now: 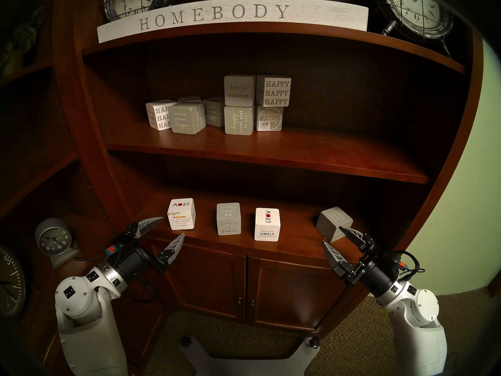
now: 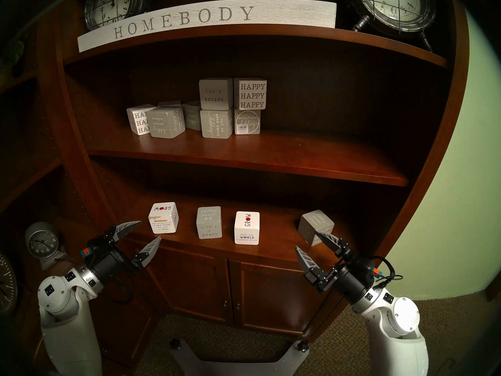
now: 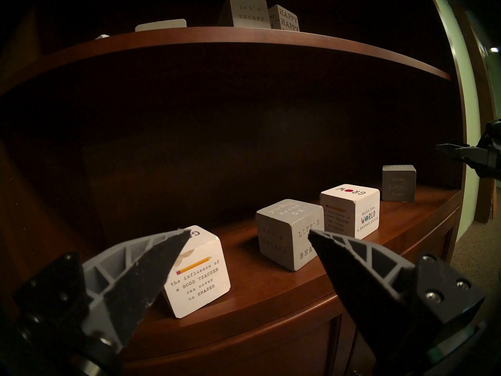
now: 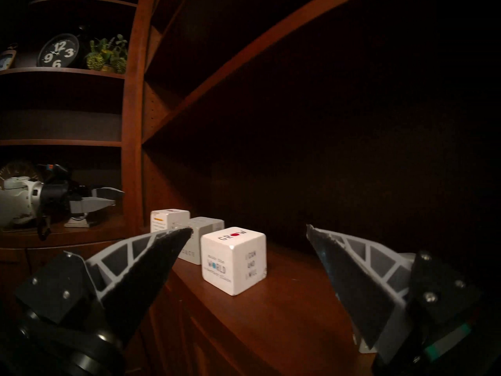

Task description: Stack four cubes vertically into two groups

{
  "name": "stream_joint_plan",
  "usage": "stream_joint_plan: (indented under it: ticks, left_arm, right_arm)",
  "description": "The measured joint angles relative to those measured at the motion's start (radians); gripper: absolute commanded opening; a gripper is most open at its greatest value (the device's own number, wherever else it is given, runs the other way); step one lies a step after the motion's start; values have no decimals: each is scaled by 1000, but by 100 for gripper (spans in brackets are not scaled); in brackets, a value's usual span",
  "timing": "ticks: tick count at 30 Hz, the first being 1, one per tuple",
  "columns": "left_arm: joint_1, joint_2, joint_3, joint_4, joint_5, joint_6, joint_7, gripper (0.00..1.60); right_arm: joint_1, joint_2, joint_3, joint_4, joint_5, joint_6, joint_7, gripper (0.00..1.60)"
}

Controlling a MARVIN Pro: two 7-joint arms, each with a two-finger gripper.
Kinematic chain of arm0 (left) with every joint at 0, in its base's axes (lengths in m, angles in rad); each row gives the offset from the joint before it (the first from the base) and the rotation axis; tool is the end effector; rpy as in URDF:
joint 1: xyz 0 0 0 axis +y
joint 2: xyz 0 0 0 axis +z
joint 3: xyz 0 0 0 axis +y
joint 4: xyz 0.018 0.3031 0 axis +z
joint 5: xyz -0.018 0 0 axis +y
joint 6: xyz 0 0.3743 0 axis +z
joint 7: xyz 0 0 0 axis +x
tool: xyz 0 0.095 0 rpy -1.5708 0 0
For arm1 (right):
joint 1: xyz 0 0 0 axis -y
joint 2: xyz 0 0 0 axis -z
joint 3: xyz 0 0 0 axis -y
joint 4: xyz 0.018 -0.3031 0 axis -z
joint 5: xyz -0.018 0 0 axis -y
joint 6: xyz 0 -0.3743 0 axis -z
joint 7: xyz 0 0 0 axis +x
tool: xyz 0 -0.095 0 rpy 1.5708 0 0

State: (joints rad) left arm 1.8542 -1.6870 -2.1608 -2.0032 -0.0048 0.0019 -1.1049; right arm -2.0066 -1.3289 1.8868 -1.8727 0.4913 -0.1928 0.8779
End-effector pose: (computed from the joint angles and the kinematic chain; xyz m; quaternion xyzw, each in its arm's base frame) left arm 0.3225 0.1365 -0.2620 0.6672 -0.2271 0.6973 0.1303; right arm 0.3290 -0.1092 -0.2923 -0.6003 -0.2027 -0.7354 0.2404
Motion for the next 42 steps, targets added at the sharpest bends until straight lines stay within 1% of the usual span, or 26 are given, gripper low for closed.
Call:
stream_joint_plan:
  ticks: [5,10,19,25,30,37,42]
  left_arm:
    - [0,0,0,0,0,0,0,160]
    - [0,0,0,0,0,0,0,160]
    - [0,0,0,1,0,0,0,160]
    - [0,0,0,1,0,0,0,160]
    - [0,0,0,1,0,0,0,160]
    - [0,0,0,1,0,0,0,160]
    - [0,0,0,1,0,-1,0,160]
  right_arm:
    - [33,-5,18,3,-22,30,-62,160]
    - [75,-6,22,14,-46,81,-123,160]
    - [132,-9,3,50,-97,129,-193,160]
    - [162,-16,-16,72,-134,140,-230,160]
    - [192,-28,-24,89,-172,138,-283,160]
    - [205,-37,-23,99,-195,139,-311,160]
    - [208,-41,-15,107,-197,149,-322,160]
